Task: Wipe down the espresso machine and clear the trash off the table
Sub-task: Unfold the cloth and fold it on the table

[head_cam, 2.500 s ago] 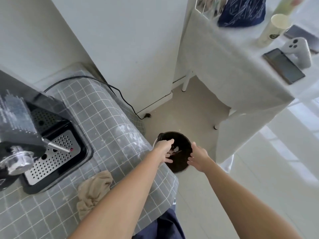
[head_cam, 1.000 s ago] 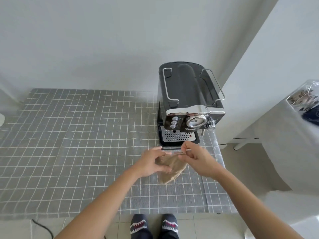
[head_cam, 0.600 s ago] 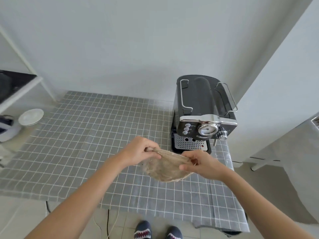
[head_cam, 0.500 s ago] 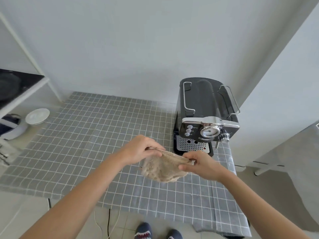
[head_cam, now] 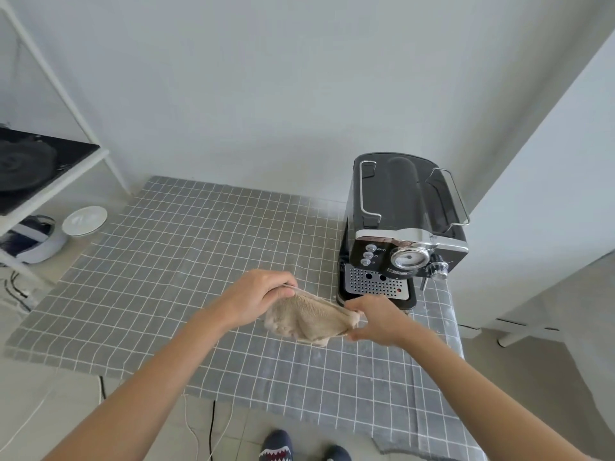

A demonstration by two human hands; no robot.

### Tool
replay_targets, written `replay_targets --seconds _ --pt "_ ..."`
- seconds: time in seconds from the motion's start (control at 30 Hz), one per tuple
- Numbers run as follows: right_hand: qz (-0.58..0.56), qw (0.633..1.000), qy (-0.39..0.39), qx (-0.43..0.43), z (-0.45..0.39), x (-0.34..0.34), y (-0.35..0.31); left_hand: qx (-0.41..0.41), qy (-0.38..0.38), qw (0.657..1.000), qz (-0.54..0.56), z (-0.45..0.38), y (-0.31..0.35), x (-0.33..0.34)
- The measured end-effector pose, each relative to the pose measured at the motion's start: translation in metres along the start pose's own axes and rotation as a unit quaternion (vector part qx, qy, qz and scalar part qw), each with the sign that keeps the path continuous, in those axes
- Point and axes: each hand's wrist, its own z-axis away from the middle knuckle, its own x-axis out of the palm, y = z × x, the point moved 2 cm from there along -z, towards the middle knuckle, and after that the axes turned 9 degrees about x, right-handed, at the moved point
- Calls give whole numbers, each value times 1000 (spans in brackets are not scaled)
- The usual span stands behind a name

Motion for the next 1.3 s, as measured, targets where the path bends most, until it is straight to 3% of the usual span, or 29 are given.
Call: replay_targets --seconds 0.13,0.3,0.4,0.5,0.6,0.7,0.83,0.93,1.07,1.2,1.3 --pt "-54 998 -7 36 -8 7 10 -15 26 1000 8 6 -15 2" --pt "-167 985 -8 45 -8 1 12 1 140 990 1 12 -25 -2" --pt "-112 989 -77 51 -9 5 13 8 165 986 30 11 -28 -9" --pt "-53 993 -65 83 -20 12 19 -11 170 985 26 13 -35 -21" --pt "-32 995 -4 95 -27 3 8 -34 190 981 6 13 -47 -42" --pt "-42 990 131 43 -28 -22 -18 -68 242 968 -8 12 -60 -77" --pt "-115 944 302 -60 -14 -60 -50 -103 337 935 40 21 -55 -125" --pt "-181 915 348 -97 6 -78 -62 -91 362 923 94 39 -32 -140" --pt "-168 935 282 -129 23 -49 -41 -159 267 939 148 87 -20 -107" --pt "-146 981 105 -72 37 22 0 -272 127 928 218 142 -21 -32" --pt "-139 989 -17 -51 49 70 15 -326 49 906 264 175 -25 14"
